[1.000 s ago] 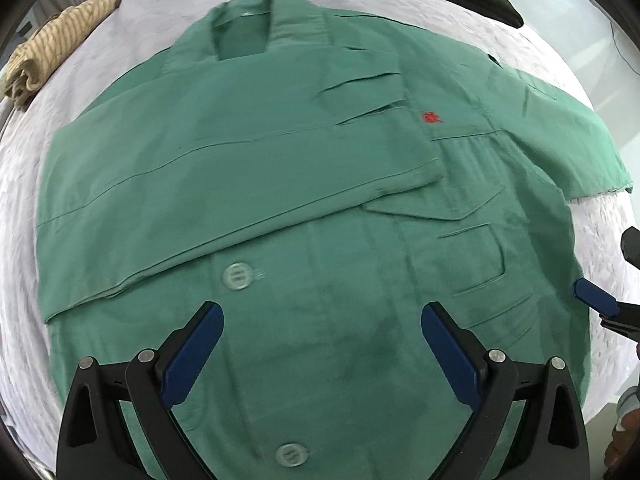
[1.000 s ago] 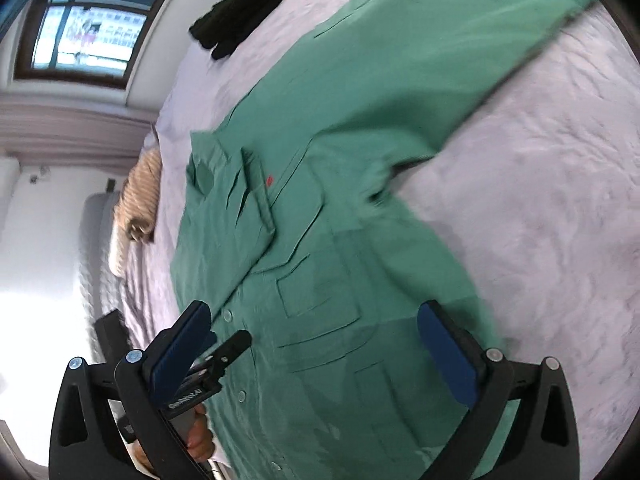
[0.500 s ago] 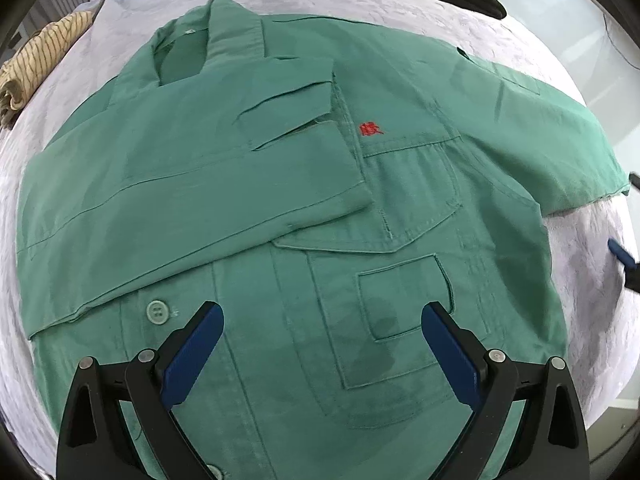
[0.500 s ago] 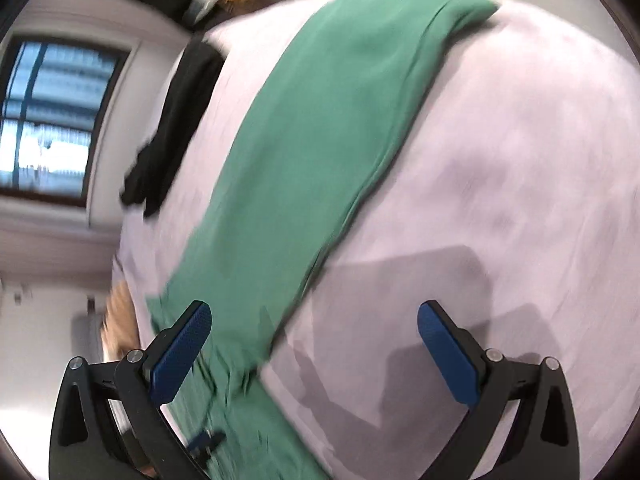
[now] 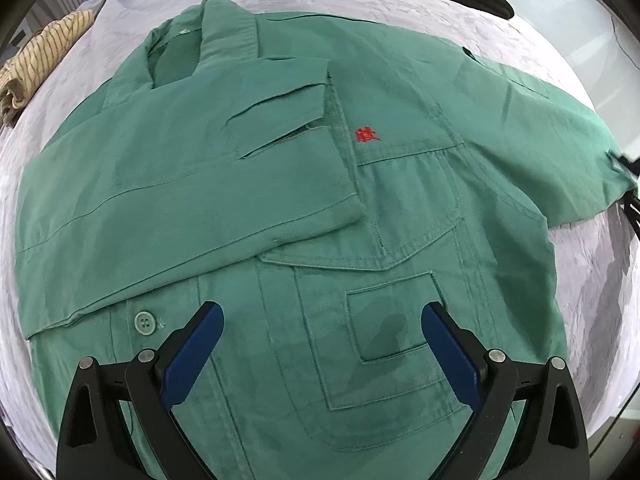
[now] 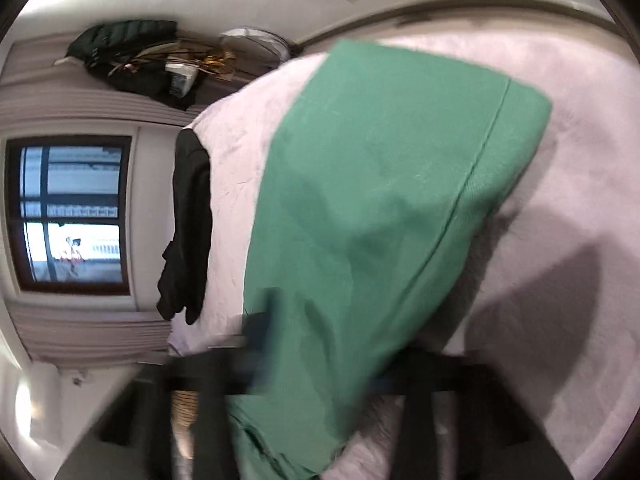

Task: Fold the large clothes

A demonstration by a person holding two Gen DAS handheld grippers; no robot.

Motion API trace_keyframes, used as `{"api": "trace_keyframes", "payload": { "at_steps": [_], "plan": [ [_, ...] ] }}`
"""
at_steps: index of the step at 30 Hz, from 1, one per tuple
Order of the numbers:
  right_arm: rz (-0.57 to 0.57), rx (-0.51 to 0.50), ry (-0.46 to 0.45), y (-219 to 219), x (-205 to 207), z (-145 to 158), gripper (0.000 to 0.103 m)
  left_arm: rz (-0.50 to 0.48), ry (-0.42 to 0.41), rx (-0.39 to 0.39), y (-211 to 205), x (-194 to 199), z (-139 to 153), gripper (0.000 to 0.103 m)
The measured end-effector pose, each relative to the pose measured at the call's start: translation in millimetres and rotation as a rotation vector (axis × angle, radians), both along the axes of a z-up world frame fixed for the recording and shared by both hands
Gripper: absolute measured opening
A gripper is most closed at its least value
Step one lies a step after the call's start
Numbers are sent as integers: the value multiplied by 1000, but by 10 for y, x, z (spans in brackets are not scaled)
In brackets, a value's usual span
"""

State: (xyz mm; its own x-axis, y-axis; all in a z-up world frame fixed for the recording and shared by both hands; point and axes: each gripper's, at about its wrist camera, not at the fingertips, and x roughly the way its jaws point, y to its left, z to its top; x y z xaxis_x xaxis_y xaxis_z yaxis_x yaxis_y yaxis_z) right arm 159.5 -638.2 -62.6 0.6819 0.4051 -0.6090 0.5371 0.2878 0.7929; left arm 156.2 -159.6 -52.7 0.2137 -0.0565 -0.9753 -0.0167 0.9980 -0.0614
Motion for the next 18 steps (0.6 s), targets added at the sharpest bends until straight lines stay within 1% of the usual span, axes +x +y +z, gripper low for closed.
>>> {"api": "trace_keyframes", "payload": {
  "at_steps": [2, 4, 7, 9, 11, 14, 16, 17, 18],
  "plan": [
    [7, -24, -23, 55, 17, 82, 4, 13, -7, 4, 81, -5, 40, 99],
    [51, -51, -67, 158, 53, 233, 3, 32, -20, 9, 229, -57, 47, 99],
    [160, -113, -141, 473, 150, 559, 3, 62, -38, 23, 413, -89, 106, 99],
    [246, -144, -196, 770, 238, 776, 3, 93, -56, 35, 579, -116, 157, 99],
    [350, -170, -256, 1177, 354, 983, 3, 124, -74, 49, 751, -148, 202, 99],
    [536, -225, -332, 1955, 515, 1243, 3, 183, -107, 72, 1129, -206, 275, 99],
    [672, -286, -376, 2591, 588, 1373, 3, 214, -121, 86, 1321, -252, 251, 99],
    [733, -318, -387, 2899, 581, 1396, 3, 233, -127, 92, 1450, -272, 253, 99],
    [814, -355, -397, 3312, 578, 1376, 3, 253, -132, 97, 1605, -301, 221, 99]
  ]
}}
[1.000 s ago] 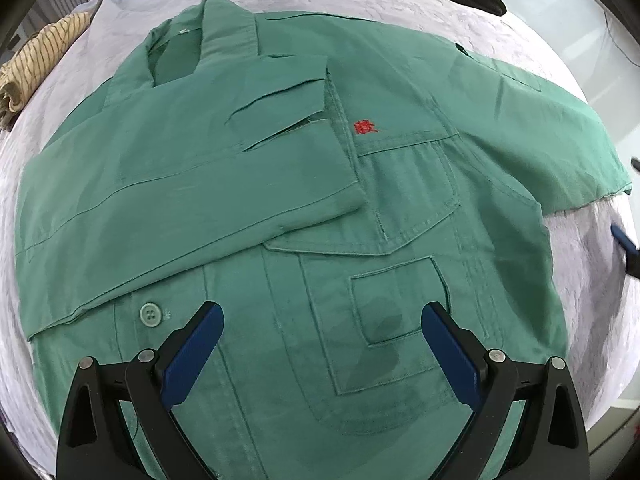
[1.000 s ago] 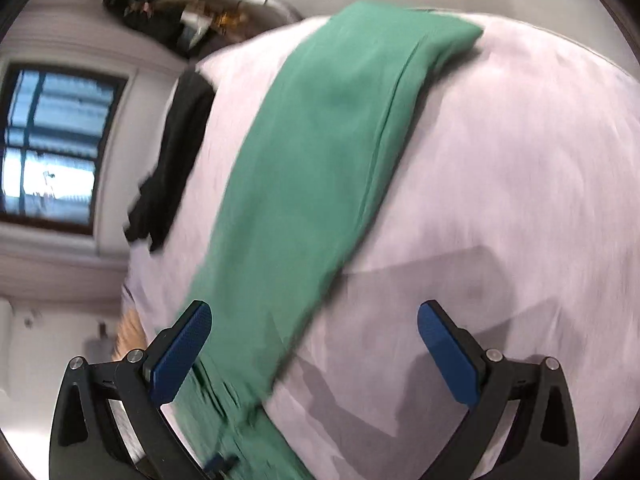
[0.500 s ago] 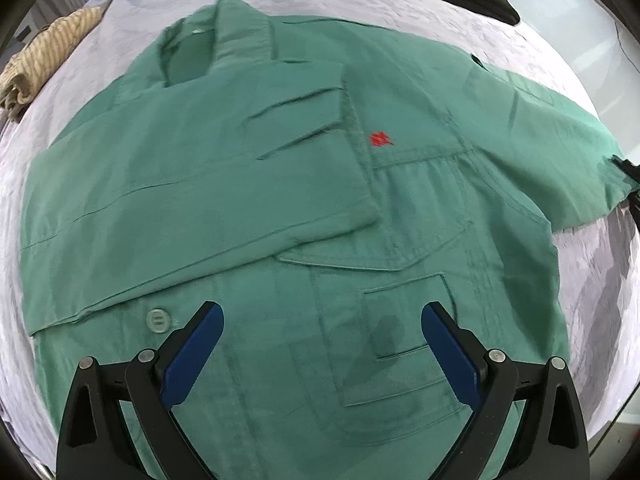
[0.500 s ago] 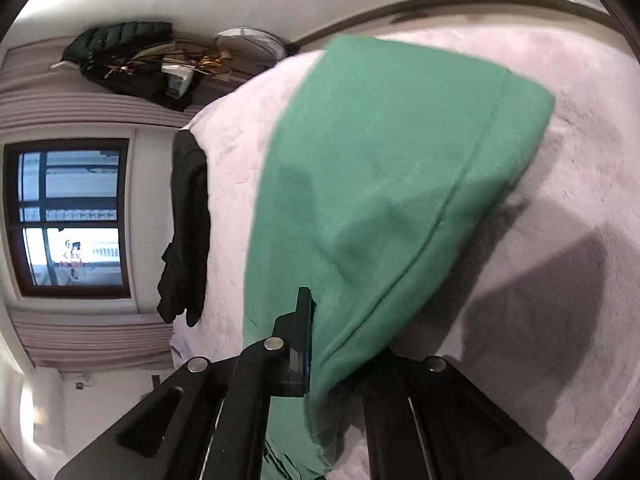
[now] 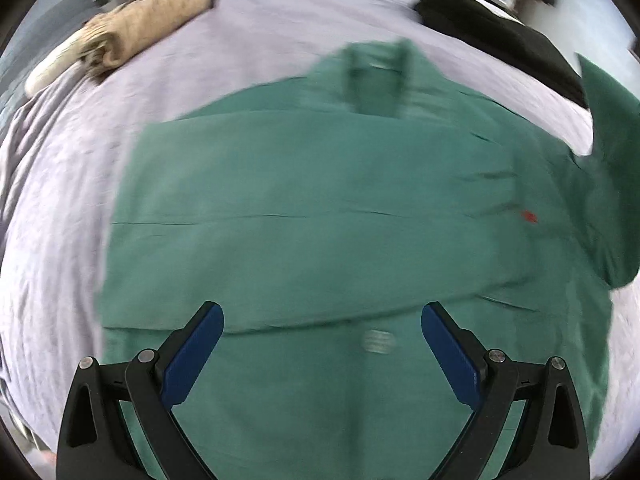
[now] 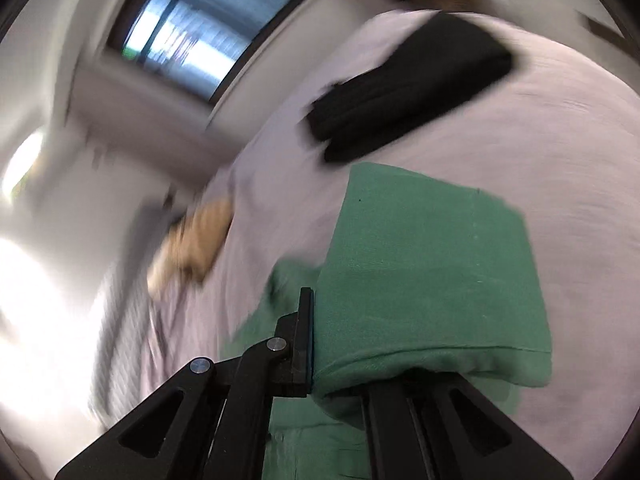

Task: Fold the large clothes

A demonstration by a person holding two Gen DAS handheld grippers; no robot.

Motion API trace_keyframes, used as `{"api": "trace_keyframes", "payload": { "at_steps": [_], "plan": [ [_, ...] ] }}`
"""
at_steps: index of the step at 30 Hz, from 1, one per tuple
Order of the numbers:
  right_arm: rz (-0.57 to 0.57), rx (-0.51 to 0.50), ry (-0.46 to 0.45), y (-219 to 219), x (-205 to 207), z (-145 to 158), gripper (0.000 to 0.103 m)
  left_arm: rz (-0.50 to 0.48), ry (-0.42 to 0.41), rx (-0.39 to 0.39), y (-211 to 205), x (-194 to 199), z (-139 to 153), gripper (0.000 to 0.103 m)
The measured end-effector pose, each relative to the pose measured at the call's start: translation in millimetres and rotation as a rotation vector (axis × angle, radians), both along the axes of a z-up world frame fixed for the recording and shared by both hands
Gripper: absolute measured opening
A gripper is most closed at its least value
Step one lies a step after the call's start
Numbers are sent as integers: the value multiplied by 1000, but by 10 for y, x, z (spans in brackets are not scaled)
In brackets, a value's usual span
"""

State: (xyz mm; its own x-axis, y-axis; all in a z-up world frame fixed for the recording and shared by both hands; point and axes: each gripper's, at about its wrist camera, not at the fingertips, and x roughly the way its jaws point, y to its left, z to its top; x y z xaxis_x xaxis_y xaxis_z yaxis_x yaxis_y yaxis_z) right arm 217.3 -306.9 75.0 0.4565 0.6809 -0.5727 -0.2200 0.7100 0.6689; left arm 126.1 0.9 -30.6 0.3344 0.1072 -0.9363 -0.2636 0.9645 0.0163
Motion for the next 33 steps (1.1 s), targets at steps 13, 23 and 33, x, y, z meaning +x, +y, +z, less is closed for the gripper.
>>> {"api": "trace_keyframes", "payload": {
  "at_steps": [13, 23, 33],
  "plan": [
    [129, -128, 310, 1493, -221, -1253, 62, 131, 20, -32, 919, -336, -390, 99],
    [-66, -200, 160, 1529, -77, -693, 4, 148, -31, -57, 1220, -502, -200, 99],
    [442, -522, 107, 2673, -632, -1037, 43, 250, -26, -81, 1536, -663, -240, 99]
  ]
}}
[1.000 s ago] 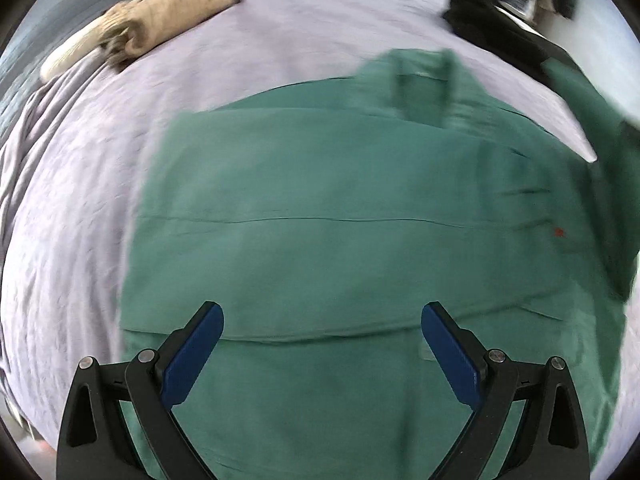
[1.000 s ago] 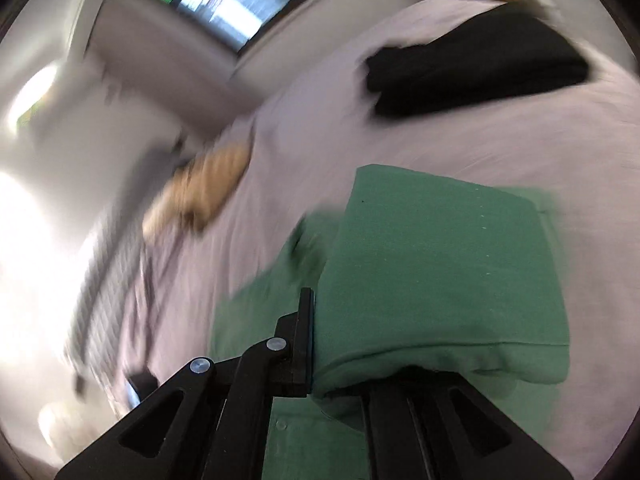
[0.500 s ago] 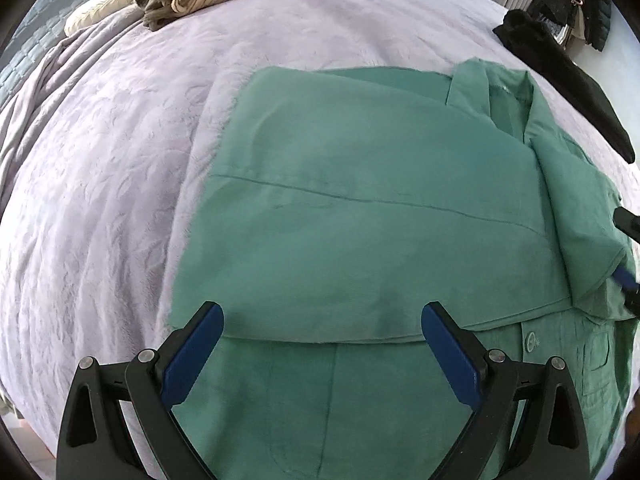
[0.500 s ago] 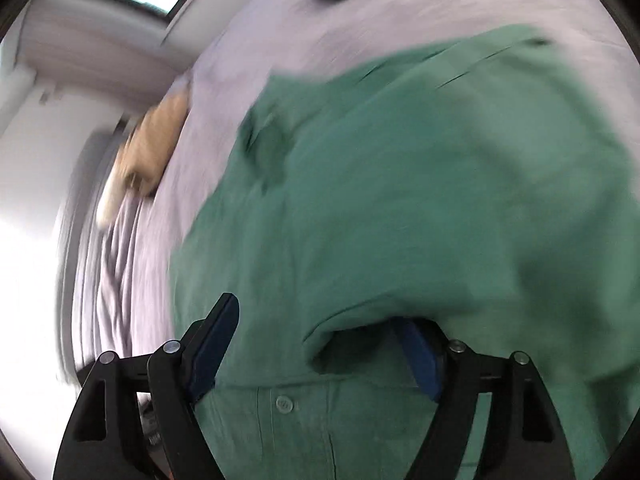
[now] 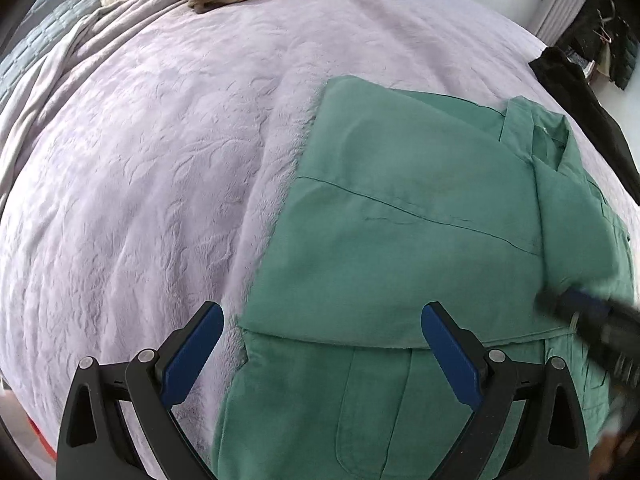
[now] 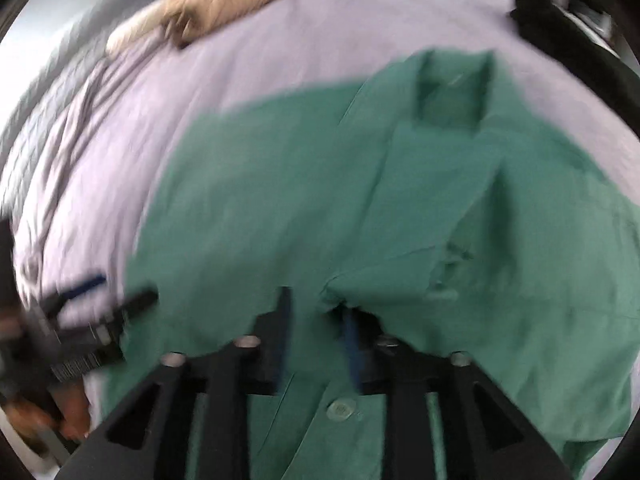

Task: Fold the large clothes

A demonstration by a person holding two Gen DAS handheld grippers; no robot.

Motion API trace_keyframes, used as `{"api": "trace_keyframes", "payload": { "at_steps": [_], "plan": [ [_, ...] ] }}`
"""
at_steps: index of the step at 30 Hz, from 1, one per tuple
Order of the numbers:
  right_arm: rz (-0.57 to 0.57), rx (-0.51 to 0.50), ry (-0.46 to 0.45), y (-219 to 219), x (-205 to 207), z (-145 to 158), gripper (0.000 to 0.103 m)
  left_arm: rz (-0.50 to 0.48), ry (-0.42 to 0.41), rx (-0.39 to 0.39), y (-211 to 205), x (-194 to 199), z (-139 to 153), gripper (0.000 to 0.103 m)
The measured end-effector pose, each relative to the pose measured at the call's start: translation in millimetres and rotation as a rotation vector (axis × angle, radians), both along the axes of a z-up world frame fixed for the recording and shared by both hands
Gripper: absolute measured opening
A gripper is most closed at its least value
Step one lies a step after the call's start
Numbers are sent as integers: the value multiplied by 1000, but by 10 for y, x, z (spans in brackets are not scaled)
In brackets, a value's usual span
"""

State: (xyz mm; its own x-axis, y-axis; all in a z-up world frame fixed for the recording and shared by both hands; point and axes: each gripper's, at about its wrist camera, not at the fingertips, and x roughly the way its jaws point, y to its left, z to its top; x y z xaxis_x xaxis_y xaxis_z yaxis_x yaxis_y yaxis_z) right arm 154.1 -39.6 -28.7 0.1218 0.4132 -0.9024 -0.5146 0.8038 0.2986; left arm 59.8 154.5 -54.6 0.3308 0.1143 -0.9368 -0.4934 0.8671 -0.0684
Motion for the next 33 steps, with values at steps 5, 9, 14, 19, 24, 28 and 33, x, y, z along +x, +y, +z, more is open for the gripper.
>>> {"api": "trace_keyframes", "payload": {
  "at_steps": [5, 9, 14, 19, 24, 28, 33],
  "plan": [
    [-151, 149, 149, -746, -107, -96, 46, -69, -57, -88, -185, 57, 78, 99],
    [-368, 216, 251, -1625, -166, -237, 46, -215, -101, -131, -620, 256, 162, 99],
    [-650, 345, 288, -2554, -201, -307, 50, -432, -68, -73, -1381, 654, 33, 99],
    [-793, 443, 269, -2981, -112, -353, 52, -359, -79, 28, -1519, 1010, -113, 99],
    [-946, 507, 253, -3388, -132, -360, 52, 19, -77, 35, -588, 867, -46, 99],
    [-938, 569, 290, -3409, -152, -422, 52, 100, -49, -8, -154, 687, -25, 99],
    [-867, 594, 278, -3140, 56, -355, 4, 20, -30, -2, -415, 739, -43, 99]
  ]
}}
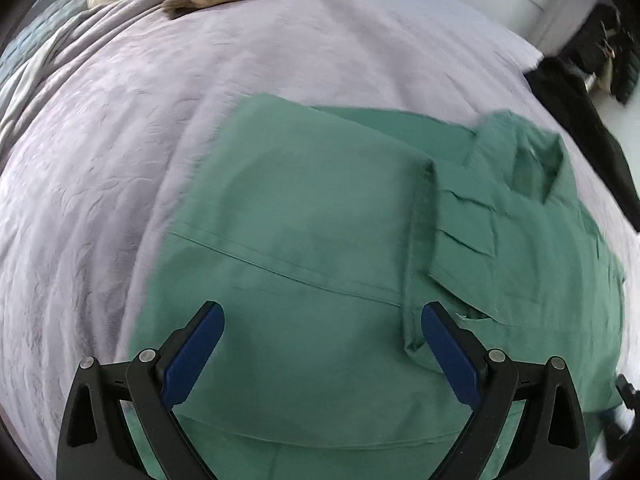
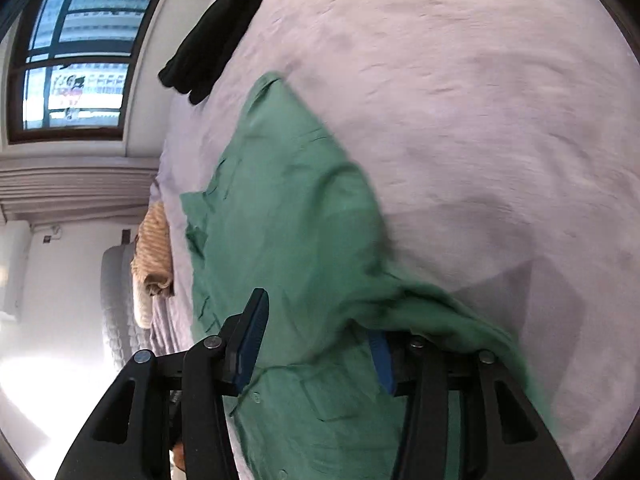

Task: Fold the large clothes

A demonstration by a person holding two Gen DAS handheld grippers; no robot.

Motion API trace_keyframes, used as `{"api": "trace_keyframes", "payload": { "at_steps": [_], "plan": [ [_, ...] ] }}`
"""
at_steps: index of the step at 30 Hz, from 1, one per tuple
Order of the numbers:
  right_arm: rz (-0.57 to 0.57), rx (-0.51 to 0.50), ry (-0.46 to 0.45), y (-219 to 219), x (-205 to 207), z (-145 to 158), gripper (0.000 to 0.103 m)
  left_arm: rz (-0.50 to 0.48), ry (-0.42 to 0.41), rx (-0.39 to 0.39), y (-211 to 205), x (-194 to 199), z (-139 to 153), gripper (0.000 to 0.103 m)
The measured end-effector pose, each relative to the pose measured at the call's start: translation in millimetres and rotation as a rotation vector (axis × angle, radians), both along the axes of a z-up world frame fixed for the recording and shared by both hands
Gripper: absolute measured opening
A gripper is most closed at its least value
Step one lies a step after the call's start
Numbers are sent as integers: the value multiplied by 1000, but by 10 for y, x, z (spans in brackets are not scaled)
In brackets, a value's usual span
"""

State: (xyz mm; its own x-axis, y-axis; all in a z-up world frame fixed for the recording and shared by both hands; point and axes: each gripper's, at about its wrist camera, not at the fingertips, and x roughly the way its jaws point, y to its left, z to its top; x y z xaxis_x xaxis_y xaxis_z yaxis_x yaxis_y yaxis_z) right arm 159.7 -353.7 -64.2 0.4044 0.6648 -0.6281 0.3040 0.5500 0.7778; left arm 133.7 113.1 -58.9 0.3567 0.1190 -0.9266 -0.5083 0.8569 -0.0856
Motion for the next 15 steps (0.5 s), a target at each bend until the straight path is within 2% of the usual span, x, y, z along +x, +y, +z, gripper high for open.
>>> {"api": "trace_keyframes", "payload": {
  "at_steps": [3, 5, 6, 8, 10, 13, 15],
  "plan": [
    [5, -160, -86, -45, 14, 263, 3, -24, -2, 13, -85, 20, -32, 99],
    [-7, -223, -83, -204, -14, 260, 3, -42, 23, 15, -141, 68, -100, 99],
    [-15, -261, -48, -290, -27, 162, 3, -59, 45, 36, -184, 87, -156, 99],
    [-22, -237, 29, -400, -39, -47, 3, -83, 67, 71, -233, 102, -193, 99],
    [-37, -134, 59, -475, -82, -162, 3, -91, 68, 76, -247, 120, -177, 99],
    [18, -138, 31, -481, -130, 9, 8, -103, 66, 80, -225, 139, -106, 99],
    [47, -131, -19, -478, -135, 183, 19, -110, 53, 84, -209, 116, -17, 99]
  ]
}}
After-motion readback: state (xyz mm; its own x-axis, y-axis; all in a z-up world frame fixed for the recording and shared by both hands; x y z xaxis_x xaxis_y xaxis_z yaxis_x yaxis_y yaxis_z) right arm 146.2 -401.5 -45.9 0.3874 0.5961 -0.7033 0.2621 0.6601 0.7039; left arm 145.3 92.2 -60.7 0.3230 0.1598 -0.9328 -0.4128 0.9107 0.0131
